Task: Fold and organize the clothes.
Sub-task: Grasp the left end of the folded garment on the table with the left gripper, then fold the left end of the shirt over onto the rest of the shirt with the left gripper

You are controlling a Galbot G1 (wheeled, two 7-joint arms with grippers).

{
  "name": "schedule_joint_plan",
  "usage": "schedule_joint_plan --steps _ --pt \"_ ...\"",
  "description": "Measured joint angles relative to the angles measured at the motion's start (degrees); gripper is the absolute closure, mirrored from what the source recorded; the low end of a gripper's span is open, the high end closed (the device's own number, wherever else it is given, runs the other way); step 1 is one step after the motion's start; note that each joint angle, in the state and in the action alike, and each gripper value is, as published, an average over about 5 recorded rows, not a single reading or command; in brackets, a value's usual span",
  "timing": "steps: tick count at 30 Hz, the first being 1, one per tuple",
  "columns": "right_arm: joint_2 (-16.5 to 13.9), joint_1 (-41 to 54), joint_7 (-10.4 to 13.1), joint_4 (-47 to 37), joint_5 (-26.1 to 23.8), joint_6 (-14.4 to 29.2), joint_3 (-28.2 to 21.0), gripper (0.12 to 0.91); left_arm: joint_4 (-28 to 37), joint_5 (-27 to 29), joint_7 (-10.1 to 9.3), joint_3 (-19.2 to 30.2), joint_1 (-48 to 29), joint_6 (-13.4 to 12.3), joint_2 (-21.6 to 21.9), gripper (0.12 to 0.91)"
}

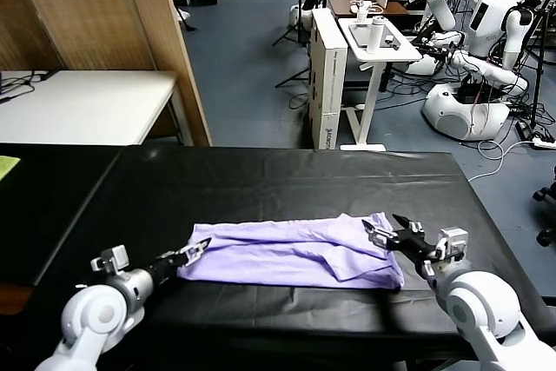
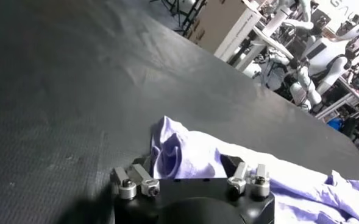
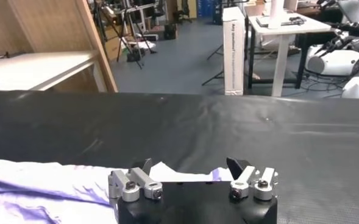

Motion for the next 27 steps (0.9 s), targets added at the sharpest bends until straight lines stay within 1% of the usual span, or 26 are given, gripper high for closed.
schedule_joint_plan --steps 2,5,6,8,12,15,21,27 --pt "0.1 0.0 0.0 0.0 -0.2 0.0 -0.1 0.118 0.0 0.0 -0.19 0.1 0.1 0.1 -0.1 0.646" --pt "0.2 0.0 0.0 0.1 -0.4 0.0 -0.1 0.118 0.0 0.0 -0.61 0.3 0.2 0.1 -0.3 0.776" --pt "0.2 0.0 0.0 0.1 -0.4 0.0 -0.1 0.118 -0.1 0.1 -0.73 0.4 0.2 0.2 -0.3 0.804" --pt "0.2 0.0 0.0 0.2 -0.5 0.0 -0.1 0.118 -0.3 0.5 -0.89 0.5 0.3 0.2 -0.5 0.833" --pt "0.5 0.0 0.0 0.2 -0.5 0.1 0.2 0.118 -1.3 3.4 -0.44 0.3 0.8 0.3 -0.4 0.843" --pt "1.0 0.0 0.0 0.2 -0.5 0.2 0.2 0.118 -2.2 7.0 0.6 -0.4 1.3 0.3 0.1 0.843" --pt "1.9 0.1 0.2 -0.2 -0.8 0.3 0.0 0.118 -3.6 16.6 4.15 -3.7 2.8 0.3 3.2 0.843" --pt "2.8 0.0 0.2 -0.6 -1.3 0.4 -0.4 0.118 -3.5 24.4 7.3 -9.5 5.6 0.2 9.1 0.843"
